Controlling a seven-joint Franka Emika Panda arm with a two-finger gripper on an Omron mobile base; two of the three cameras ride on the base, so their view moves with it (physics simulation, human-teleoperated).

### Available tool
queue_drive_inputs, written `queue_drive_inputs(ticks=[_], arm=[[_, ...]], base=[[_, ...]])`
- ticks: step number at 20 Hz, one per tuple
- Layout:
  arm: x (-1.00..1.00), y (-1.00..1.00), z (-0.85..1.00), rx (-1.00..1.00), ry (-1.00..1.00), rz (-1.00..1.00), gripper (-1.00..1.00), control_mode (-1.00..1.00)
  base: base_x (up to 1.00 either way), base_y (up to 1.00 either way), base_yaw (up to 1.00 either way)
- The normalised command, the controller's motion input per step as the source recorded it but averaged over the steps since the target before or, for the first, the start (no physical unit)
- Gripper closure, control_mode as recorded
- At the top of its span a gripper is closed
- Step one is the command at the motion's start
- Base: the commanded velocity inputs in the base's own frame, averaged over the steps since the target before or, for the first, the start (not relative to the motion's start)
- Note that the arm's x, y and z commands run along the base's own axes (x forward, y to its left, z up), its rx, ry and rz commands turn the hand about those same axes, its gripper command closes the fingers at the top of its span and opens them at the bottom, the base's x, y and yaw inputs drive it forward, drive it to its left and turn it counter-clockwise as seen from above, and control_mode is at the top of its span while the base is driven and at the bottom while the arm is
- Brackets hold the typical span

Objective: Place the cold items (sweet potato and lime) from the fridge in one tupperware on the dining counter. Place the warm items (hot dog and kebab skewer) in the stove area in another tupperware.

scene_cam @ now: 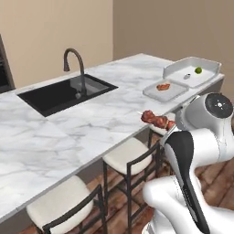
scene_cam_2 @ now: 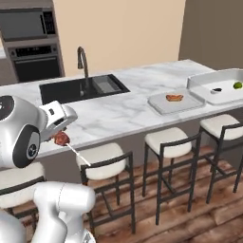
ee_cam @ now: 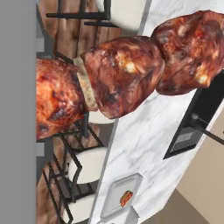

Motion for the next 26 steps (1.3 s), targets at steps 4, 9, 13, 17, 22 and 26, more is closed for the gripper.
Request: queue_drive_inputs(ticks=[4,9,13,17,22,26], arm=[[0.0,0.0,0.0,0.0,0.0,0.0,1.0,1.0],[0.0,0.0,0.0,0.0,0.0,0.0,1.0,1.0],[0.0,0.0,0.0,0.0,0.0,0.0,1.0,1.0],[0.0,0.0,0.0,0.0,0.0,0.0,1.0,1.0],[0.0,0.0,0.0,0.0,0.0,0.0,1.0,1.0],[0.0,0.0,0.0,0.0,0.0,0.0,1.0,1.0]], base=[[0.51,-1.0,0.0],[0.53,-1.0,0.01],[0.56,-1.0,0.05],[0.57,-1.0,0.14],[0.64,-0.96,0.28],[0.74,-0.83,0.36]])
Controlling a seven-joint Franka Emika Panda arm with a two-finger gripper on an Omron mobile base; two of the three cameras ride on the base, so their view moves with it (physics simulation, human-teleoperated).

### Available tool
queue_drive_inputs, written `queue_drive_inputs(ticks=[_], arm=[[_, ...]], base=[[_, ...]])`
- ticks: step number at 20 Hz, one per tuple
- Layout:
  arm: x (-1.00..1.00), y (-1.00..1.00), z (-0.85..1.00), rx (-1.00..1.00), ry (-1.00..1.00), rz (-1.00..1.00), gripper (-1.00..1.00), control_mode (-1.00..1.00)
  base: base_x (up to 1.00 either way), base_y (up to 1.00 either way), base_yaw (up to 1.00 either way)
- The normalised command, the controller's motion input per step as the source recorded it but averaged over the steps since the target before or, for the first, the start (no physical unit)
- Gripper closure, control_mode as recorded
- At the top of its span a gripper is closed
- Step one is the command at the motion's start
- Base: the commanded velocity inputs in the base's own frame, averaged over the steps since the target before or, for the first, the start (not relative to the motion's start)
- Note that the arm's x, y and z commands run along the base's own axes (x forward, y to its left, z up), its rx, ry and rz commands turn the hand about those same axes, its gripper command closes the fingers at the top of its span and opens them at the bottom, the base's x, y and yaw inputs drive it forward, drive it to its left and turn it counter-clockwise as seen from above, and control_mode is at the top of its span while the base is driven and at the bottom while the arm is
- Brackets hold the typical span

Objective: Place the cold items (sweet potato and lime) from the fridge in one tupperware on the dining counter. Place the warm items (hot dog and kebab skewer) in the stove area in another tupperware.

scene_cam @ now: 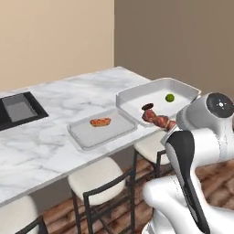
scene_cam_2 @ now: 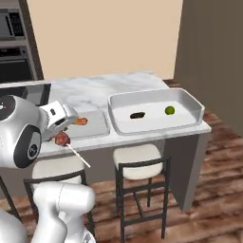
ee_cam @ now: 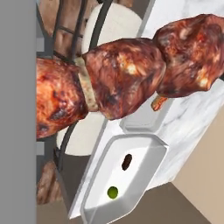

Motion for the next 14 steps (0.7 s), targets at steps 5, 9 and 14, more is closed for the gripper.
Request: queue_drive_inputs(ticks=[5,9,14], arm=[[0.0,0.0,0.0,0.0,0.0,0.0,1.0,1.0],[0.0,0.0,0.0,0.0,0.0,0.0,1.0,1.0],[0.0,0.0,0.0,0.0,0.0,0.0,1.0,1.0]], base=[[0.86,-0.52,0.6],[0.82,-0.27,0.78],[0.88,-0.23,0.71]])
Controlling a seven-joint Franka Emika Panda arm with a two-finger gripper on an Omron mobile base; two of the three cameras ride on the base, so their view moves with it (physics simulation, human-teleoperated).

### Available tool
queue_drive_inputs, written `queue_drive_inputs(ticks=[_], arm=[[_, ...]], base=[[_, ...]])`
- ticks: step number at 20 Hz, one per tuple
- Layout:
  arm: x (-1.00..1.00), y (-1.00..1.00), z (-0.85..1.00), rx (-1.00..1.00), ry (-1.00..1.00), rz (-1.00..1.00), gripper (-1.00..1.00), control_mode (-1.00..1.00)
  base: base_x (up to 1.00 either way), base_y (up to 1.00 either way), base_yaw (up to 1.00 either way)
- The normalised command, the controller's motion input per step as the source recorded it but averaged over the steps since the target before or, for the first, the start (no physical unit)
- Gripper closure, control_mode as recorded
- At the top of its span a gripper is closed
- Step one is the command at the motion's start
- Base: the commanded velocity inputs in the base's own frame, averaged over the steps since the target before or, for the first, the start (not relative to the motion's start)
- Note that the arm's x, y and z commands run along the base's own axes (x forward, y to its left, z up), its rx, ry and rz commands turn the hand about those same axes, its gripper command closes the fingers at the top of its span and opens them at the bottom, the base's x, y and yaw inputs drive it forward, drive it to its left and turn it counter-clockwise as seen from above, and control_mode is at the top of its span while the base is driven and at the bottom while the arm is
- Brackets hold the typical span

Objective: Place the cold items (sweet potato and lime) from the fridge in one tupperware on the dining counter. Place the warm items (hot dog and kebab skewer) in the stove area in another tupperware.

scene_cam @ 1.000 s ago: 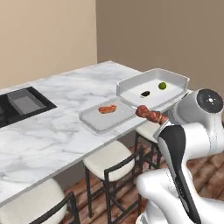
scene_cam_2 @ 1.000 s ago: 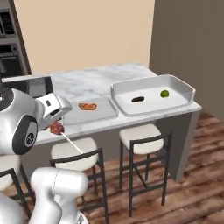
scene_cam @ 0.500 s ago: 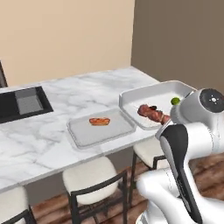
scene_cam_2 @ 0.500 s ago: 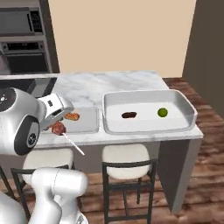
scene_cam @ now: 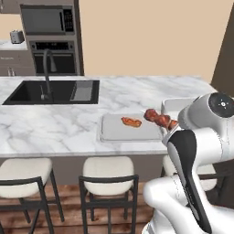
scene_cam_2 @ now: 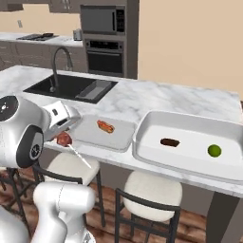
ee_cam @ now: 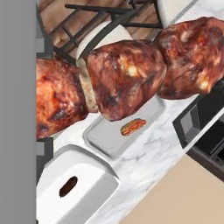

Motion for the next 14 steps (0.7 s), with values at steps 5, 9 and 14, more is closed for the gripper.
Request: queue_drive_inputs(ticks=[5,9,14], arm=[[0.8,-0.01,-0.28,0.03,0.15,0.44,1.0,-1.0],[1.0,0.16,-0.47,0.0,0.16,0.39,1.0,-1.0],[0.88,0.2,-0.67,-0.01,0.05,0.08,1.0,-1.0]], base=[[0.2,-0.03,0.12],[0.0,0.0,0.0],[0.0,0.0,0.0]])
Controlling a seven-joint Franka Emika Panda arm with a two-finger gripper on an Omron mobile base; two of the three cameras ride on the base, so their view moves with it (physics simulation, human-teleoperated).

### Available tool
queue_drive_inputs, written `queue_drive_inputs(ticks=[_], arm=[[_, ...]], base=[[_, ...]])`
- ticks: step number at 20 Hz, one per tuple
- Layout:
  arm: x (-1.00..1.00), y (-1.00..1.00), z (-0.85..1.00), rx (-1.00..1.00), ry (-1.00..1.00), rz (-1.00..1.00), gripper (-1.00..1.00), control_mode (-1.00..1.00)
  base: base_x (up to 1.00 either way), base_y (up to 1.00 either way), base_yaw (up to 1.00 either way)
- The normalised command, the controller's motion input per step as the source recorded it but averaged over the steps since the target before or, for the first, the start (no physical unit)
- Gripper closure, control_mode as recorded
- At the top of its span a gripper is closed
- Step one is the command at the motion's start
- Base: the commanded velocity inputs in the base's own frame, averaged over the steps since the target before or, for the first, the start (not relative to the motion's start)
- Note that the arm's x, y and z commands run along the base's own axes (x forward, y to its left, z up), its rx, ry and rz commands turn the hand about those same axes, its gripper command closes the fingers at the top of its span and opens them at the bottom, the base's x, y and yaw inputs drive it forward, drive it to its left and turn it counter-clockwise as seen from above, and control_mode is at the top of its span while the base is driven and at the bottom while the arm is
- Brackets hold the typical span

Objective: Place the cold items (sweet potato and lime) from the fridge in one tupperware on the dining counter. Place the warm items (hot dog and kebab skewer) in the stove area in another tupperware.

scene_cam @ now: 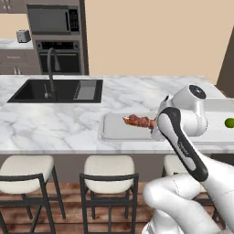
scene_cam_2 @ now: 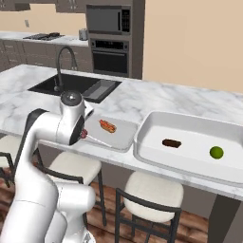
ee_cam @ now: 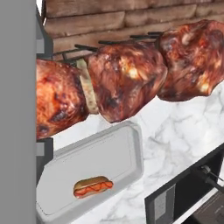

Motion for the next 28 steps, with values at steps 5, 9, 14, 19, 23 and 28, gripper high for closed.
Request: queue_drive_inputs(ticks=[5,9,14,19,23,28], arm=[[0.92,0.16,-0.47,0.0,0.06,0.0,1.0,-1.0],[0.96,0.03,-0.47,0.0,0.01,0.0,1.0,-1.0],[0.94,0.0,-0.44,0.0,0.01,0.0,1.0,-1.0],[0.79,0.0,-0.23,0.0,0.02,0.0,1.0,-1.0],[0.68,0.0,-0.12,0.0,0.05,0.0,1.0,-1.0],[0.45,0.0,-0.28,-0.06,0.02,0.0,1.0,-1.0]], base=[[0.0,0.0,0.0],[0.0,0.0,0.0],[0.0,0.0,0.0],[0.0,0.0,0.0],[0.0,0.0,0.0],[0.0,0.0,0.0]])
